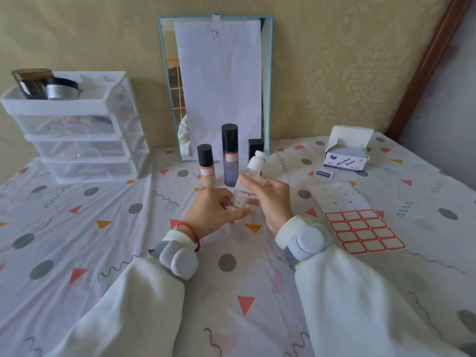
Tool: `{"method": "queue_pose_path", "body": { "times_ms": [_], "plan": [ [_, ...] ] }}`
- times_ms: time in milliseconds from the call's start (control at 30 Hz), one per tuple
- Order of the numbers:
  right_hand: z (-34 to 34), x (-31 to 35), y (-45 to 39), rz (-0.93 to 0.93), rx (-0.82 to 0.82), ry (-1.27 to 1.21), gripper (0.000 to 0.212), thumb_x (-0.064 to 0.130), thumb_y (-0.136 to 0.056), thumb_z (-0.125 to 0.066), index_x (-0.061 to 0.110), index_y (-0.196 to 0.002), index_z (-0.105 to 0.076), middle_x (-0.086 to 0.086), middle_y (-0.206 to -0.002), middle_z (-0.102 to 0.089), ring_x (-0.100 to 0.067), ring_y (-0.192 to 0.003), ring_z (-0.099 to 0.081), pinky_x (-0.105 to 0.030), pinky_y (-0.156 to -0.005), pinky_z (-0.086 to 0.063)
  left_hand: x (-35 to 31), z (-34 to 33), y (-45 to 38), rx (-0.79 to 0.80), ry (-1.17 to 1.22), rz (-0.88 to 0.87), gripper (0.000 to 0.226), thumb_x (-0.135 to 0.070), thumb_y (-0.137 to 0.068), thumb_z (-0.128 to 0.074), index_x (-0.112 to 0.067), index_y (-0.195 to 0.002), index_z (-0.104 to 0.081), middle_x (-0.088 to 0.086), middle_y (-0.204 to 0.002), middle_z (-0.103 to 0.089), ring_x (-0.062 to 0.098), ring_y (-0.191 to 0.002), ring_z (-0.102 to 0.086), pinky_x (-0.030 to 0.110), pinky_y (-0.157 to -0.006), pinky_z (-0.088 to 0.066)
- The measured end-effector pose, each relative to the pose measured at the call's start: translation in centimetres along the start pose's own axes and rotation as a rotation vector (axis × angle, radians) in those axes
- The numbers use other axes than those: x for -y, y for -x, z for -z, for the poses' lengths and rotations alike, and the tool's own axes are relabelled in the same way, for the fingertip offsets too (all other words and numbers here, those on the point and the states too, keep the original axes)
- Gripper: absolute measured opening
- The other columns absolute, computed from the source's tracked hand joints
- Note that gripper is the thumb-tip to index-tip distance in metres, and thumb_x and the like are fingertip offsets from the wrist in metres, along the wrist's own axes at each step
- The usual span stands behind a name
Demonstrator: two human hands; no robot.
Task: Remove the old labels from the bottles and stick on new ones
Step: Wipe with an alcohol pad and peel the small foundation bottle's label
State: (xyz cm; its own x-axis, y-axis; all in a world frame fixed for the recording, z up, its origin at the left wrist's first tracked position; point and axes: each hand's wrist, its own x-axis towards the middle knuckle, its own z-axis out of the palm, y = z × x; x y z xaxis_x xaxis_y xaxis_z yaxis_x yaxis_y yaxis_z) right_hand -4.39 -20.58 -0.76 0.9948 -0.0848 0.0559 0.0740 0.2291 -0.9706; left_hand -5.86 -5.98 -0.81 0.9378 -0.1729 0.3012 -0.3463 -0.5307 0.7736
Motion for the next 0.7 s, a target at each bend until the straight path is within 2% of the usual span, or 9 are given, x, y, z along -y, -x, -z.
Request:
{"method": "queue_pose_path", "body": {
  "times_ms": [133,200,300,400,500,567,700],
  "plan": [
    [0.00,0.06,0.11,-0.004,0.049,0.004,0.026,0.023,-0.077,-0.080,0.014,-0.101,-0.076,-0.004,-0.094,-0.076,-0.023,-0.087,-0.072,-0.033,-0.070,-0.058,-0.06,0.27,0.28,0.037,0.053,-0.012,0.019,-0.019,-0.080,-0.076,0.000,-0.085,-0.074,0.009,-0.073,-0.073,0.019,-0.058,-0.068,0.025,-0.059,-0.057],
    [0.26,0.32,-0.01,0.004,0.105,-0.010,0.026,0.017,-0.078,-0.078,0.014,-0.104,-0.074,-0.004,-0.099,-0.075,-0.021,-0.090,-0.072,-0.029,-0.070,-0.057,-0.12,0.20,0.30,0.031,0.116,-0.011,0.018,-0.017,-0.083,-0.073,0.000,-0.090,-0.074,0.011,-0.078,-0.073,0.019,-0.062,-0.068,0.020,-0.057,-0.055],
    [0.70,0.66,-0.21,-0.006,0.135,-0.007,0.038,0.015,-0.081,-0.075,0.009,-0.117,-0.068,-0.008,-0.110,-0.072,-0.024,-0.099,-0.070,-0.033,-0.078,-0.059,-0.15,0.09,0.30,-0.009,0.179,-0.003,0.017,-0.016,-0.084,-0.071,-0.001,-0.093,-0.074,0.013,-0.080,-0.073,0.017,-0.065,-0.069,0.016,-0.057,-0.053],
    [0.55,0.47,-0.13,0.002,0.119,0.015,0.038,0.017,-0.081,-0.075,0.008,-0.118,-0.068,-0.008,-0.110,-0.072,-0.024,-0.099,-0.069,-0.035,-0.081,-0.059,0.05,-0.09,0.36,-0.018,0.109,-0.025,0.013,-0.017,-0.083,-0.073,-0.004,-0.085,-0.074,0.009,-0.073,-0.072,0.013,-0.058,-0.065,0.015,-0.057,-0.052],
    [0.06,0.19,0.11,0.022,0.047,0.000,0.026,0.021,-0.079,-0.078,0.013,-0.104,-0.074,-0.005,-0.096,-0.075,-0.021,-0.088,-0.072,-0.033,-0.074,-0.060,0.17,-0.35,0.42,-0.074,-0.052,-0.125,0.017,-0.015,-0.079,-0.076,-0.002,-0.070,-0.069,0.007,-0.061,-0.064,0.006,-0.050,-0.049,0.014,-0.053,-0.041],
    [-0.02,0.07,0.14,0.032,0.021,0.009,0.023,0.021,-0.079,-0.078,0.010,-0.099,-0.074,-0.008,-0.090,-0.075,-0.022,-0.084,-0.073,-0.035,-0.073,-0.059,0.18,-0.37,0.36,-0.076,-0.112,-0.162,0.017,-0.015,-0.077,-0.078,0.000,-0.072,-0.071,0.007,-0.062,-0.064,0.005,-0.052,-0.049,0.011,-0.054,-0.038],
    [0.33,0.41,0.10,0.033,0.084,0.021,0.029,0.016,-0.080,-0.077,0.007,-0.107,-0.072,-0.011,-0.099,-0.074,-0.025,-0.091,-0.071,-0.039,-0.081,-0.059,0.27,-0.06,0.35,-0.048,-0.038,-0.145,0.016,-0.014,-0.079,-0.077,0.001,-0.075,-0.072,-0.001,-0.058,-0.063,0.001,-0.050,-0.051,0.009,-0.055,-0.039]
  ]
}}
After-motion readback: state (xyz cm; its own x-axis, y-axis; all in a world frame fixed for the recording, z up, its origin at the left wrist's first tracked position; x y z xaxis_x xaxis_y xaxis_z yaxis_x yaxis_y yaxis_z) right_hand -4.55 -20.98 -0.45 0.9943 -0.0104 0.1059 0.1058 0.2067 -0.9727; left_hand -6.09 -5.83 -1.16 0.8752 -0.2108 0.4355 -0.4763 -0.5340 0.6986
